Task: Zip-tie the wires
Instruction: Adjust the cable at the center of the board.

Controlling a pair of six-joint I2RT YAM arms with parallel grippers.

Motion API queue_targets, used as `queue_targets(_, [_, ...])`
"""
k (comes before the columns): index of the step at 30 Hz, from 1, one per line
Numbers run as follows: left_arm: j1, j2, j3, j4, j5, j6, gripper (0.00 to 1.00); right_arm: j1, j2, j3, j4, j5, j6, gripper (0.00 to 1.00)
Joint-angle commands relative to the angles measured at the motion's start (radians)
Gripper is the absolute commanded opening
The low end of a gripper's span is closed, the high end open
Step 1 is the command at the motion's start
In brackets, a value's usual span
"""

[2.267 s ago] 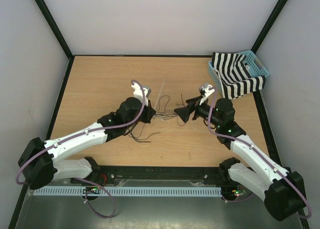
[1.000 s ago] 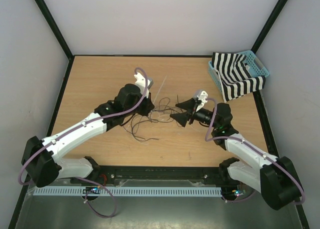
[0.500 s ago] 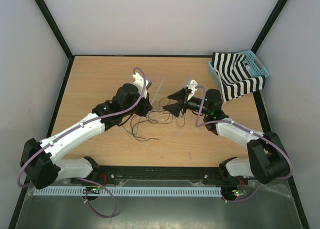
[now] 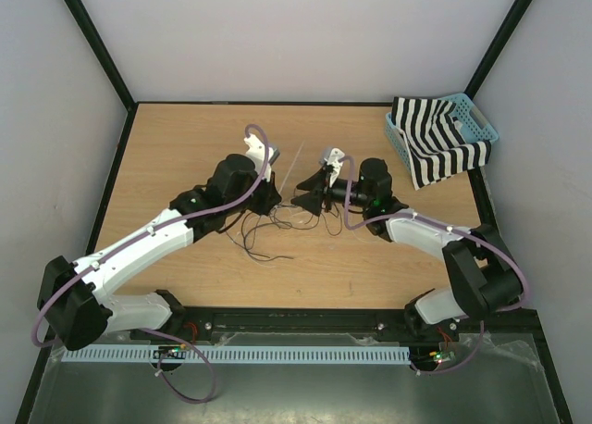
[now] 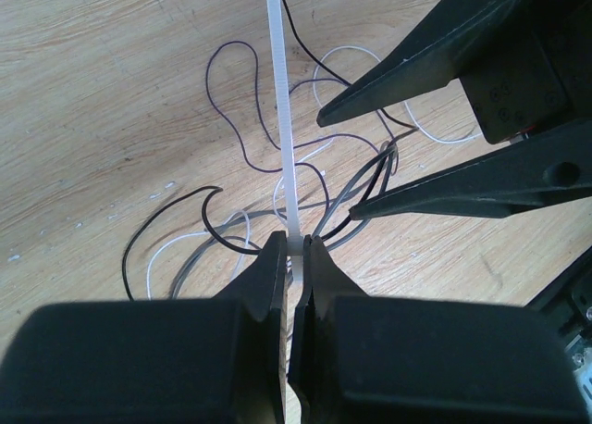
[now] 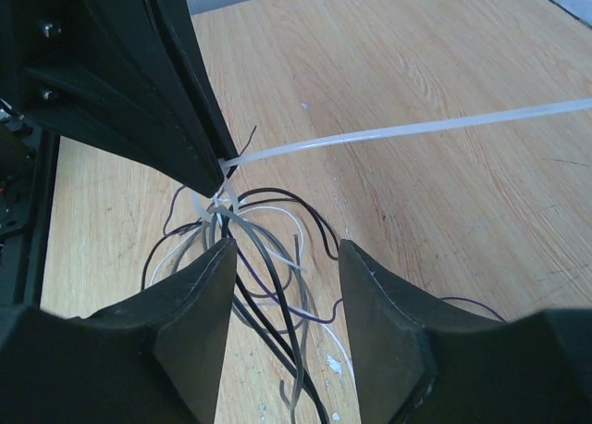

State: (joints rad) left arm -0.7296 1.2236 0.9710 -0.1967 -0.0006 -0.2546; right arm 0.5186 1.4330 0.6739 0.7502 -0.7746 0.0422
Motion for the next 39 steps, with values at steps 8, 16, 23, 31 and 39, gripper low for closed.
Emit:
queue_targets(8, [0.01,-0.035,0.023,0.008,-0.001,-0.002,0.0,0.012,0.001,0.048,-0.088,-0.002,-0.072,0.32])
queue_targets(16, [0.04,-0.045,-0.003,0.009,0.0,-0.008,0.0,0.012,-0.091,0.039,-0.172,0.067,-0.109,0.09])
queue_targets(23, [0.089,-0.087,-0.035,-0.003,0.0,-0.012,0.0,0.005,-0.213,-0.012,-0.253,0.19,-0.119,0.0])
queue_targets(31, [0.121,-0.127,-0.038,-0.022,-0.009,-0.002,0.0,-0.01,-0.256,-0.031,-0.315,0.252,-0.122,0.0])
queue_targets(39, [0.149,-0.165,-0.025,-0.051,-0.024,0.016,0.0,-0.056,-0.308,-0.077,-0.293,0.323,-0.069,0.0])
